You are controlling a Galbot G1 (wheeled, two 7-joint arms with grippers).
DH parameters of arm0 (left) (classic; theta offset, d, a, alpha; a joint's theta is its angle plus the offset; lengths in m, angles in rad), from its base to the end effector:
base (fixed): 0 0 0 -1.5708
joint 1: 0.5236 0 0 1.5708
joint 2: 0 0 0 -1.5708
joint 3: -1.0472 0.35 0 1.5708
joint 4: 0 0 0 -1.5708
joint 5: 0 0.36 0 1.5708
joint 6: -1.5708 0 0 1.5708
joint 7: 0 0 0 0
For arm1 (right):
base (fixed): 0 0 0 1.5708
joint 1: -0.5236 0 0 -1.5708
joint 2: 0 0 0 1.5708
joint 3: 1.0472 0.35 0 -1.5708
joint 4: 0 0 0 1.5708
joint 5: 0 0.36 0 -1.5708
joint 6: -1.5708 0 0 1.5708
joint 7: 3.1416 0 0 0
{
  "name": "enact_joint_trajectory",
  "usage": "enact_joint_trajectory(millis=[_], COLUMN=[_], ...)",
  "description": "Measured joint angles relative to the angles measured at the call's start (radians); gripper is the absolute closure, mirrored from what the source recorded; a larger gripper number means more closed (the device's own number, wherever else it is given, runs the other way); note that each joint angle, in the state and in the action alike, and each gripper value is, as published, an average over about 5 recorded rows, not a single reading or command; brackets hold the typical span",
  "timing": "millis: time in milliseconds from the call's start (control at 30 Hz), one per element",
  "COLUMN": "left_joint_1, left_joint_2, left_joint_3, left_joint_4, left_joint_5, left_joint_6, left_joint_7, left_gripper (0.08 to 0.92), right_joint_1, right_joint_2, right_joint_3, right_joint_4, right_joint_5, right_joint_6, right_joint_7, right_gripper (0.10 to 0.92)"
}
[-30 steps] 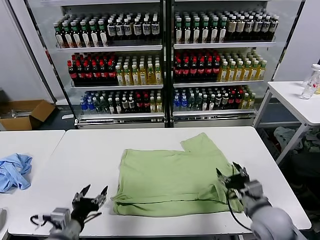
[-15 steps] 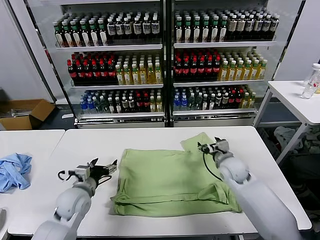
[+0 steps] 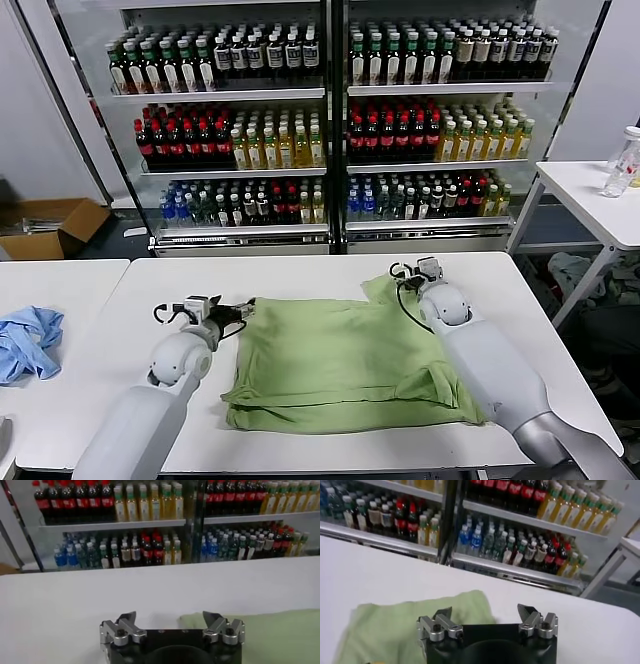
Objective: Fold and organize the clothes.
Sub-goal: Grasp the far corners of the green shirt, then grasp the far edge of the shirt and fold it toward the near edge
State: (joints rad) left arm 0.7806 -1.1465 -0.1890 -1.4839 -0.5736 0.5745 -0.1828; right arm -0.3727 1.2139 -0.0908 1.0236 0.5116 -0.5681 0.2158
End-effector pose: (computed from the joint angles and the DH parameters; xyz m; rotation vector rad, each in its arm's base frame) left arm 0.4311 0.0496 -0.2927 -0.1461 -2.5981 -0.0409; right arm 0.5493 -0.0217 -0.2847 0.0498 -2.5196 0.3506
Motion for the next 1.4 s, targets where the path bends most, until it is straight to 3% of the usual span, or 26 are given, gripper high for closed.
enact_joint_trajectory(millis=[167, 867, 1033, 1400], left_joint_1=[-0.016, -0.024, -0.01, 0.09], left_joint_2=[-0.014, -0.038, -0.027, 0.023], left_joint_3=[0.017, 0.048, 0.036, -0.034], left_joint_4=[0.027, 0.064, 0.037, -0.155], left_joint_5=[-0.001, -0.006, -0.024, -0.107], left_joint_6=[0.0, -0.003, -0.013, -0.059], left_joint_7=[-0.003, 0.003, 0.004, 0.01], left_gripper=[0.209, 0.804, 0.898, 0.906], right_joint_1=[0.009, -0.003, -0.025, -0.119], right_joint_2=[0.012, 0.002, -0.016, -0.101], right_joint_3=[-0.006, -0.01, -0.005, 0.07], right_joint_4=[-0.024, -0.029, 0.035, 0.308], right_joint_5=[0.001, 0.036, 0.044, 0.081], right_joint_6=[-0.002, 0.0, 0.013, 0.023], right_joint_7=[-0.009, -0.031, -0.024, 0.001], right_gripper=[0.327, 0.907, 0.917, 0.917])
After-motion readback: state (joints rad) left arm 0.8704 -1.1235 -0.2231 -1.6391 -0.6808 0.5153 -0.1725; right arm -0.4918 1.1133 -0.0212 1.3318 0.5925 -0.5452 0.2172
